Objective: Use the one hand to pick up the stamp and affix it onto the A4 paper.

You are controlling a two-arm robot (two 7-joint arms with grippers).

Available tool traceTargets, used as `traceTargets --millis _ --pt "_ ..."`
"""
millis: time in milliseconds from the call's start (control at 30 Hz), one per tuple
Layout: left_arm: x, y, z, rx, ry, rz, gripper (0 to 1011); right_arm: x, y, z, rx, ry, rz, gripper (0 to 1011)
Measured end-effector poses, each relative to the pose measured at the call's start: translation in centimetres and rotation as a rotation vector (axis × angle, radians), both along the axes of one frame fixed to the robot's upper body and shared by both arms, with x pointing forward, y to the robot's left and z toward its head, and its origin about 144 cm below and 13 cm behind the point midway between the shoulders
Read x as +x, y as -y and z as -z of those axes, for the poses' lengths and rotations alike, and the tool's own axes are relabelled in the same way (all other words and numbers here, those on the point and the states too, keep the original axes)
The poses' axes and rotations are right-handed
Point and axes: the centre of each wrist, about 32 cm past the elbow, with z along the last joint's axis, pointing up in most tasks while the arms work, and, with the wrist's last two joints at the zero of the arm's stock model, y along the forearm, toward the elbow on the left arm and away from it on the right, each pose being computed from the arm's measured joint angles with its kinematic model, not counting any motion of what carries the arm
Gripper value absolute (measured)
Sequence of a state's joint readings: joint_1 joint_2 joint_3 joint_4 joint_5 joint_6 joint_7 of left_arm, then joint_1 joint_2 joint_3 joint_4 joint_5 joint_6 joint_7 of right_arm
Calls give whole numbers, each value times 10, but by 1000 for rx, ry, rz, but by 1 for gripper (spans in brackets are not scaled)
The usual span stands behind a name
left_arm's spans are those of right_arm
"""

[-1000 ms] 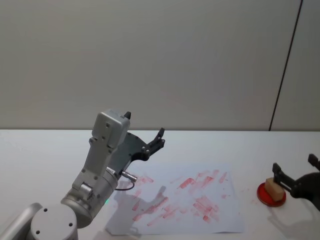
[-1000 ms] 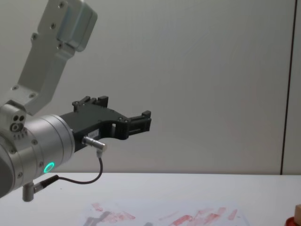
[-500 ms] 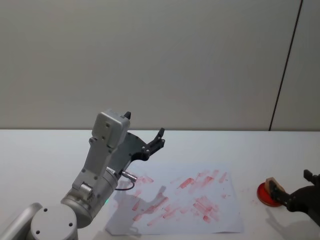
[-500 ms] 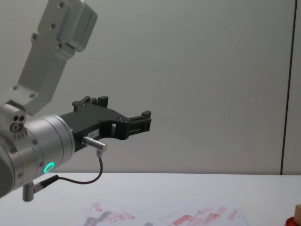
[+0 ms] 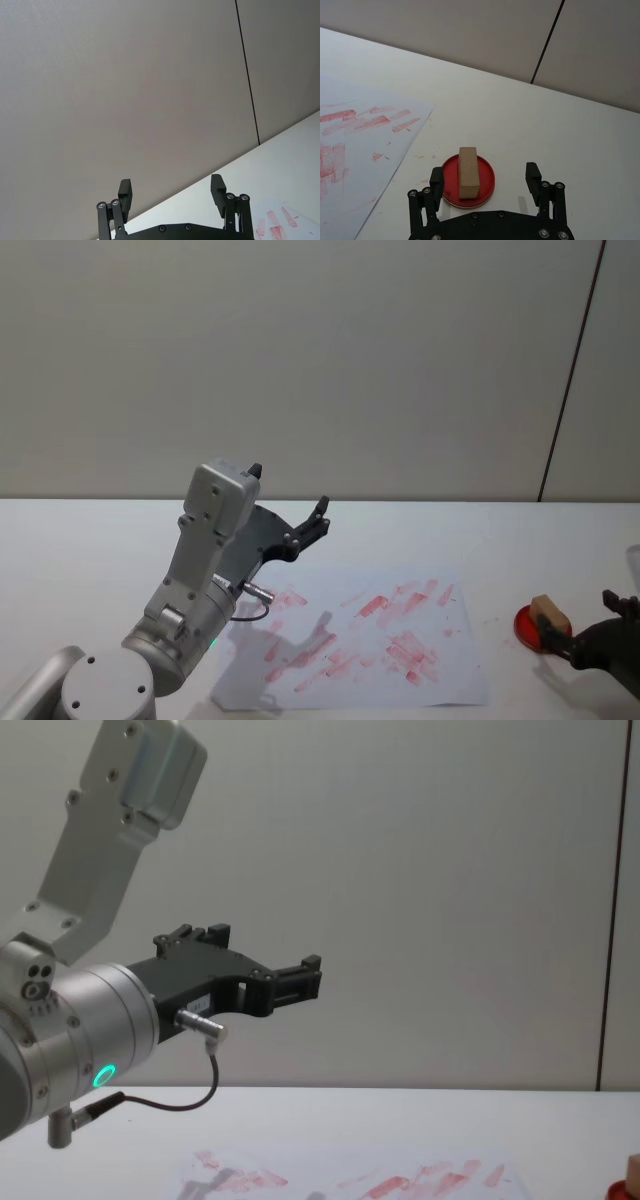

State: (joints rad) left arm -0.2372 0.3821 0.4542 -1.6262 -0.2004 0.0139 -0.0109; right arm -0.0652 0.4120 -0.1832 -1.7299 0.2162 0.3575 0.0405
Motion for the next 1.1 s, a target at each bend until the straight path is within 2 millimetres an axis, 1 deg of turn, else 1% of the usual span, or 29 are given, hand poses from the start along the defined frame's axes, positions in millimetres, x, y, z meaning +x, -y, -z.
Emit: traceTargets --millis 533,800,1100 --pt "0 0 0 0 0 0 1003 25 -6 7 -39 -35 -30 1001" --pt "0 0 0 0 0 0 1002 31 -8 9 -46 -42 -38 1001" --pt "0 0 0 0 0 0 1002 29 -9 10 -40 -51 -39 1001"
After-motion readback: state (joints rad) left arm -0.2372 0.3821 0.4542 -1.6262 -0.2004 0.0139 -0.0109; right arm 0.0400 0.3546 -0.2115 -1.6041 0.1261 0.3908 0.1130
